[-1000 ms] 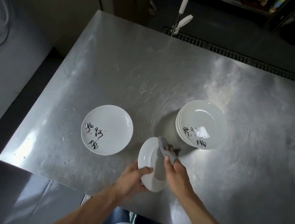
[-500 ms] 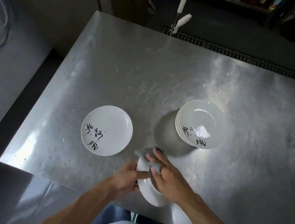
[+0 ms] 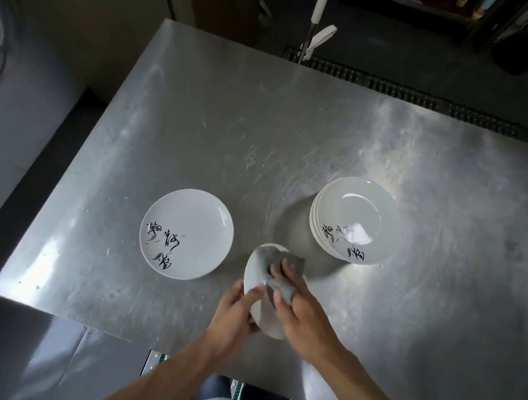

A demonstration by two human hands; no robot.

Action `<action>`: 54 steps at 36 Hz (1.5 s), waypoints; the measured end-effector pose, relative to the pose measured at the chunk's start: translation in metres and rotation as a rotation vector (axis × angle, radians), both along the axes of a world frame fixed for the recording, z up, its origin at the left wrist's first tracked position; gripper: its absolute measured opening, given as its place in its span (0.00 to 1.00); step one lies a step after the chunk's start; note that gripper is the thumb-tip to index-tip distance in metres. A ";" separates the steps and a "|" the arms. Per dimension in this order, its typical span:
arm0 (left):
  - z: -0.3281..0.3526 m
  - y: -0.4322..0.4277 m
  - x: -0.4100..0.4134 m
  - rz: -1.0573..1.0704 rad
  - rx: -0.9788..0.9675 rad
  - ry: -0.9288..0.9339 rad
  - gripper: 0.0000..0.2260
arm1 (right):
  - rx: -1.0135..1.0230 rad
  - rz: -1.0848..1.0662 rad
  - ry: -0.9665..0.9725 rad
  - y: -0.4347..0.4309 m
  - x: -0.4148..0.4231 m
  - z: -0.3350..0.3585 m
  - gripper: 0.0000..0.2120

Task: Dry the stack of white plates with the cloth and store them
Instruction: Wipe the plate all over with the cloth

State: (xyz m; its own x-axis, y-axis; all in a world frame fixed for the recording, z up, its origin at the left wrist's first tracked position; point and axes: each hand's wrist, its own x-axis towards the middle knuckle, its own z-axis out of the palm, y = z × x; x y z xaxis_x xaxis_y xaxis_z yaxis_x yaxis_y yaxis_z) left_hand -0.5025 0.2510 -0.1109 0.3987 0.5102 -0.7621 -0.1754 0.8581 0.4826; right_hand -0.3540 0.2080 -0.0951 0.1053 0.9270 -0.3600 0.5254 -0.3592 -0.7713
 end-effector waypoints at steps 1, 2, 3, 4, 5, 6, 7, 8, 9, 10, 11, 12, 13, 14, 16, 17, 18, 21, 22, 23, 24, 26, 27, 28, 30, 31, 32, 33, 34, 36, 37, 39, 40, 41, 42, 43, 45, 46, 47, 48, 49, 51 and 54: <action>0.000 0.002 -0.003 -0.044 0.032 -0.013 0.14 | 0.029 0.088 0.004 -0.003 -0.002 0.002 0.22; 0.000 0.002 -0.006 -0.079 0.060 -0.019 0.16 | 0.051 0.158 0.014 -0.005 -0.005 0.003 0.23; 0.000 0.002 -0.008 -0.103 0.073 -0.014 0.19 | 0.069 0.212 0.019 -0.005 -0.005 0.003 0.23; -0.001 0.002 -0.011 -0.116 0.073 -0.010 0.21 | 0.079 0.243 0.010 -0.003 -0.003 0.002 0.22; -0.001 0.002 -0.015 -0.127 0.072 -0.009 0.21 | 0.077 0.243 -0.009 0.000 0.000 0.000 0.22; -0.003 0.003 -0.018 -0.143 0.069 -0.004 0.20 | 0.047 0.198 -0.039 0.004 0.003 -0.002 0.21; -0.003 0.004 -0.021 -0.166 0.065 0.007 0.19 | -0.008 0.117 -0.075 0.008 0.007 -0.004 0.21; -0.003 0.005 -0.024 -0.193 0.061 0.019 0.19 | -0.069 0.048 -0.119 0.011 0.011 -0.005 0.21; -0.003 0.006 -0.025 -0.220 0.062 0.020 0.20 | -0.095 0.029 -0.162 0.012 0.013 -0.006 0.22; -0.002 0.006 -0.026 -0.244 0.066 0.011 0.22 | -0.064 0.069 -0.189 0.011 0.011 -0.005 0.22; -0.001 0.006 -0.026 -0.262 0.067 0.003 0.22 | -0.002 0.148 -0.188 0.009 0.007 -0.002 0.22; 0.000 0.006 -0.026 -0.271 0.063 -0.001 0.23 | 0.057 0.249 -0.156 0.004 0.003 0.000 0.22; 0.000 0.006 -0.027 -0.274 0.055 0.000 0.23 | 0.095 0.344 -0.116 0.000 -0.001 0.001 0.22; -0.001 0.005 -0.028 -0.278 0.049 0.000 0.22 | 0.110 0.392 -0.097 -0.003 -0.002 -0.001 0.21; 0.000 0.005 -0.029 -0.303 0.040 -0.016 0.18 | 0.083 0.296 -0.118 0.000 0.000 -0.004 0.20; 0.001 0.005 -0.029 -0.317 0.037 -0.029 0.16 | 0.033 0.187 -0.149 0.003 0.003 -0.005 0.21; 0.001 0.005 -0.029 -0.327 0.038 -0.036 0.15 | -0.007 0.107 -0.178 0.005 0.005 -0.006 0.21; 0.001 0.005 -0.029 -0.323 0.045 -0.031 0.15 | 0.070 0.257 -0.163 0.003 0.000 -0.003 0.21; -0.001 0.003 -0.030 -0.306 0.040 -0.033 0.14 | 0.112 0.375 -0.140 -0.001 -0.004 -0.002 0.21; -0.002 0.000 -0.030 -0.289 0.031 -0.034 0.13 | 0.133 0.472 -0.124 -0.005 -0.006 -0.003 0.22; -0.002 -0.002 -0.030 -0.282 0.020 -0.038 0.13 | 0.137 0.506 -0.122 -0.007 -0.004 -0.005 0.22; -0.003 -0.005 -0.029 -0.266 0.006 -0.037 0.13 | 0.108 0.372 -0.134 -0.001 0.005 -0.009 0.21; -0.005 -0.006 -0.027 -0.230 0.004 -0.031 0.15 | 0.050 0.231 -0.152 0.002 0.009 -0.011 0.20; -0.007 -0.007 -0.026 -0.178 0.003 -0.024 0.16 | -0.045 0.075 -0.171 0.006 0.014 -0.013 0.20; -0.009 -0.007 -0.021 -0.041 -0.040 -0.028 0.20 | -0.244 -0.184 -0.145 0.010 0.019 -0.014 0.21; -0.009 -0.005 -0.019 0.007 -0.065 -0.052 0.23 | -0.285 -0.249 -0.105 0.008 0.019 -0.014 0.21; -0.007 -0.002 -0.017 0.023 -0.083 -0.082 0.24 | -0.274 -0.249 -0.063 0.005 0.017 -0.013 0.21; -0.006 0.002 -0.016 0.015 -0.093 -0.109 0.23 | -0.245 -0.217 -0.019 0.001 0.013 -0.011 0.20; -0.004 0.007 -0.016 -0.005 -0.098 -0.122 0.20 | -0.214 -0.177 0.012 -0.004 0.008 -0.009 0.20; -0.003 0.016 -0.018 -0.042 -0.080 -0.100 0.17 | -0.158 -0.122 0.047 -0.010 0.001 -0.006 0.21; -0.004 0.019 -0.020 -0.058 -0.044 -0.074 0.16 | -0.112 -0.084 0.051 -0.011 -0.002 -0.003 0.21; -0.001 0.020 -0.021 -0.127 0.042 -0.036 0.19 | -0.011 0.036 0.035 -0.007 -0.008 0.000 0.22; 0.001 0.018 -0.021 -0.171 0.062 -0.033 0.21 | 0.028 0.096 0.025 -0.003 -0.011 0.001 0.22; 0.003 0.016 -0.020 -0.210 0.065 -0.040 0.23 | 0.064 0.153 0.009 0.002 -0.014 0.002 0.22; 0.005 0.014 -0.019 -0.246 0.066 -0.044 0.25 | 0.098 0.192 -0.010 0.006 -0.015 0.000 0.22; 0.006 0.012 -0.019 -0.277 0.066 -0.044 0.25 | 0.117 0.213 -0.042 0.011 -0.015 -0.003 0.22; 0.006 0.010 -0.022 -0.312 0.056 -0.037 0.23 | 0.098 0.185 -0.129 0.020 -0.007 -0.011 0.21; 0.006 0.008 -0.023 -0.322 0.045 -0.031 0.23 | 0.035 0.120 -0.159 0.023 0.001 -0.012 0.20; 0.006 0.007 -0.024 -0.320 0.029 -0.021 0.23 | -0.048 0.031 -0.163 0.024 0.009 -0.010 0.19; 0.006 0.008 -0.026 -0.305 0.013 -0.012 0.23 | -0.105 -0.034 -0.156 0.022 0.016 -0.009 0.19; 0.006 0.011 -0.027 -0.281 -0.003 -0.013 0.22 | -0.120 -0.052 -0.143 0.017 0.020 -0.008 0.19; 0.009 0.018 -0.026 -0.220 -0.041 -0.046 0.20 | -0.080 0.016 -0.132 0.003 0.022 -0.002 0.21; 0.019 0.031 -0.018 -0.155 -0.074 -0.074 0.19 | 0.053 0.117 -0.151 -0.022 0.014 0.013 0.22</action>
State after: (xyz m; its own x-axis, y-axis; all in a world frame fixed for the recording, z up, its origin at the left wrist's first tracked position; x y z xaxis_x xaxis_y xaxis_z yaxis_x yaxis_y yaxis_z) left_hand -0.5208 0.2818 -0.0915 0.5247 0.3818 -0.7609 -0.0713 0.9103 0.4077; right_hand -0.3398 0.1865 -0.0822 0.0445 0.9535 -0.2982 0.6723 -0.2494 -0.6970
